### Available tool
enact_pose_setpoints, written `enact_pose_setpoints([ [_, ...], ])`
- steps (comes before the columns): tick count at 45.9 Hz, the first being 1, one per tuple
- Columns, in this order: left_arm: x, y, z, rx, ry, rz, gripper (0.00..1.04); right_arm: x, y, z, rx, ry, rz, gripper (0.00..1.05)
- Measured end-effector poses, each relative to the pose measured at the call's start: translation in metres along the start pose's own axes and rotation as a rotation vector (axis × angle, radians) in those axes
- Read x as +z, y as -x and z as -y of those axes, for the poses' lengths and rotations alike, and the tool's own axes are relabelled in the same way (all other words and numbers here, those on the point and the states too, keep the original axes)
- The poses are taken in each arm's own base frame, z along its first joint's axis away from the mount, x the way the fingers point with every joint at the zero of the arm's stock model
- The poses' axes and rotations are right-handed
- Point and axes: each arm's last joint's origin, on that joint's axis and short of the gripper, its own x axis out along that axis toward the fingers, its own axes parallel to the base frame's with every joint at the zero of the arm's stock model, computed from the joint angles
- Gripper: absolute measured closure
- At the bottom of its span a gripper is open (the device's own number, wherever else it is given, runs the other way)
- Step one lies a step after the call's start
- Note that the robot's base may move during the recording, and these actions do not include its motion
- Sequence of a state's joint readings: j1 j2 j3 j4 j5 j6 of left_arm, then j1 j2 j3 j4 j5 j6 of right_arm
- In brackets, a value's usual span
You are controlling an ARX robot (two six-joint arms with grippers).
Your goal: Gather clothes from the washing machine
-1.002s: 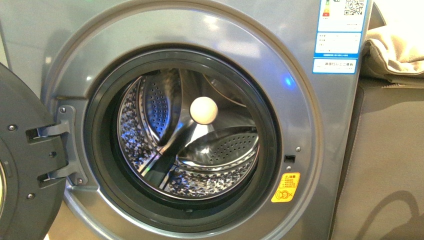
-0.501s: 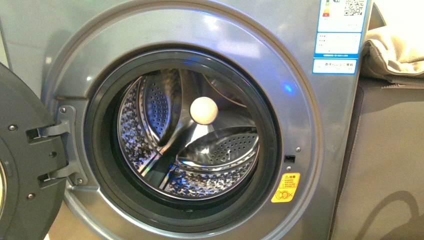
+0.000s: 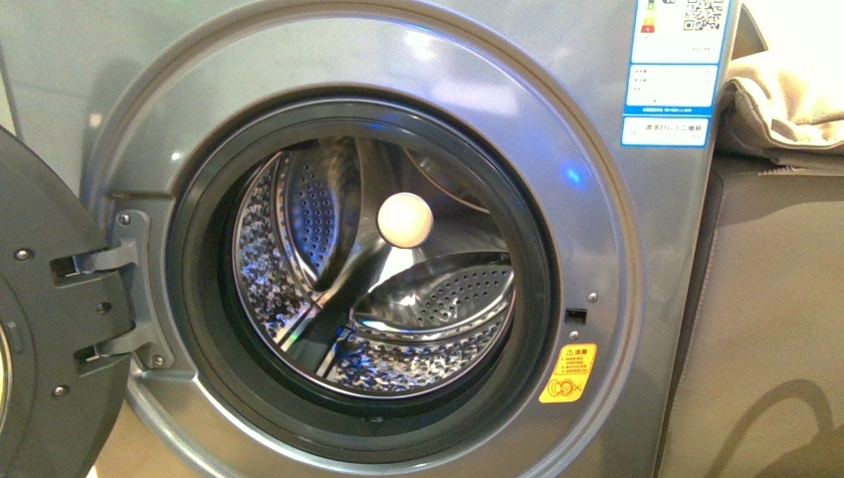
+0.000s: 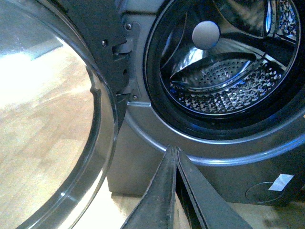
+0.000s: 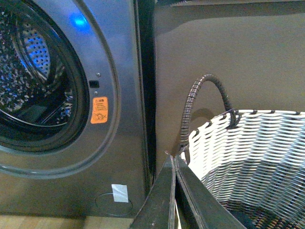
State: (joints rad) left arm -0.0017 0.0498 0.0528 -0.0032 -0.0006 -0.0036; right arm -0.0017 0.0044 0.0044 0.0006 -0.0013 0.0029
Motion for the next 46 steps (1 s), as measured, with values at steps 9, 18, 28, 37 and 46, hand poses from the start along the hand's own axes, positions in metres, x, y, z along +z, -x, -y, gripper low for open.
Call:
enact_pose_setpoints([
  [9,-0.01,0.001,0.0,0.0,0.0,0.005,1.01,0.0,0.0,0.0,0.0,0.0,0.0,1.02],
  [18,-0.011,0.0,0.0,0.0,0.0,0.003,1.01,0.0,0.0,0.0,0.0,0.0,0.0,1.02],
  [28,-0.011,0.0,0.0,0.0,0.0,0.003,1.01,0.0,0.0,0.0,0.0,0.0,0.0,1.02],
  [37,-0.011,0.0,0.0,0.0,0.0,0.004,1.01,0.0,0.0,0.0,0.0,0.0,0.0,1.02],
  [46,-0.011,0.0,0.0,0.0,0.0,0.004,0.76,0.0,0.0,0.0,0.0,0.001,0.0,0.72],
])
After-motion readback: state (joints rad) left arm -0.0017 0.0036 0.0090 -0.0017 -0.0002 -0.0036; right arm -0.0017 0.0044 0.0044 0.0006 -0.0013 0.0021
